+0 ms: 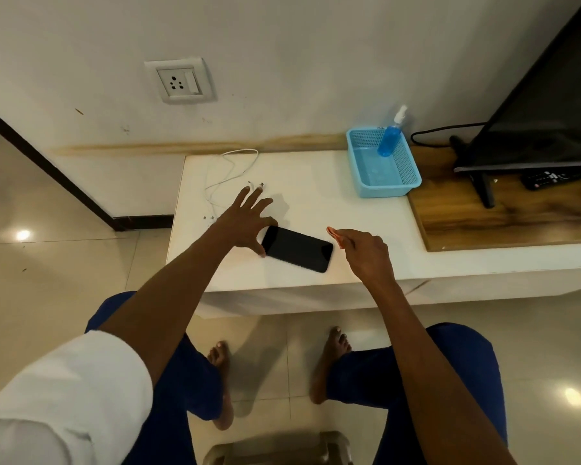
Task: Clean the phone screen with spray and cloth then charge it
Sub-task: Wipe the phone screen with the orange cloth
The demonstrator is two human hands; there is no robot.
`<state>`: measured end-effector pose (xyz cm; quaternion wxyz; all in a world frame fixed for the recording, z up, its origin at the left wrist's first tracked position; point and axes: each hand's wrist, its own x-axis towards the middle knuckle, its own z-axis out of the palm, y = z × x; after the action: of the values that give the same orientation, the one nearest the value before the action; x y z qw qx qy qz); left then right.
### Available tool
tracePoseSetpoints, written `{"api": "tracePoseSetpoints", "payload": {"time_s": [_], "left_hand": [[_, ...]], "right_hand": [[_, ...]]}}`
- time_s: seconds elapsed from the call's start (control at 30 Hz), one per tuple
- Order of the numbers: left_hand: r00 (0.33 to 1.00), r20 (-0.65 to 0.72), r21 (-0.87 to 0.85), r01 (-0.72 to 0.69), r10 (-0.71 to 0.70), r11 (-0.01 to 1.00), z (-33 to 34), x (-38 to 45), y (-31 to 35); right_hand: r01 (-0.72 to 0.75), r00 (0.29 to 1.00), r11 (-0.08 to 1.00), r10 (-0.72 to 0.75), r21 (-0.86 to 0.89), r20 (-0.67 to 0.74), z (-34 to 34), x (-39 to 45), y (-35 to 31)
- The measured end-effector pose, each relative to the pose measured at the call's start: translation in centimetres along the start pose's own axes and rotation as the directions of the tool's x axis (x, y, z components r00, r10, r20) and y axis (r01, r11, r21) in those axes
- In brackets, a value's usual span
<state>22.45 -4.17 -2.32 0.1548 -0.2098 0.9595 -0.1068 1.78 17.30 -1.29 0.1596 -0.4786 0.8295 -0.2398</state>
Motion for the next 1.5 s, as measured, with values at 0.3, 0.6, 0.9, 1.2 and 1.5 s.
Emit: {"api": "tracePoseSetpoints", "payload": {"time_s": [0.3,0.6,0.9,1.2,1.5], "left_hand": [[0.961,0.063,0.280,-0.275,0.268,0.920,-3.5,6.3,-0.9],[0.902,0.062,0.401,-0.414,0.426,0.818,-4.6,9.3,-1.1],[0.893,-0.087,0.386,-0.379,0.442,0.841,-3.9,9.9,-1.0],[0.865,-0.297,-0.826,-0.020,-0.405,0.564,-5.6,3.8,6.2],[0.896,0.383,-0.799,0.198,-0.226,-0.568,-8.8,4.4,14.2]], "right_hand": [[-0.013,1.000,1.000,0.013,-0.015,0.009,0.0,1.2,0.4],[-0.072,0.993,0.994,0.079,-0.085,0.083,-0.2,2.1,0.5],[-0.123,0.992,0.991,0.121,0.044,0.046,-0.3,2.3,0.8],[-0.298,0.929,0.514,0.352,0.804,0.119,-2.1,2.1,0.8],[-0.277,0.932,0.388,0.330,0.879,0.148,-4.1,2.7,1.7]]}}
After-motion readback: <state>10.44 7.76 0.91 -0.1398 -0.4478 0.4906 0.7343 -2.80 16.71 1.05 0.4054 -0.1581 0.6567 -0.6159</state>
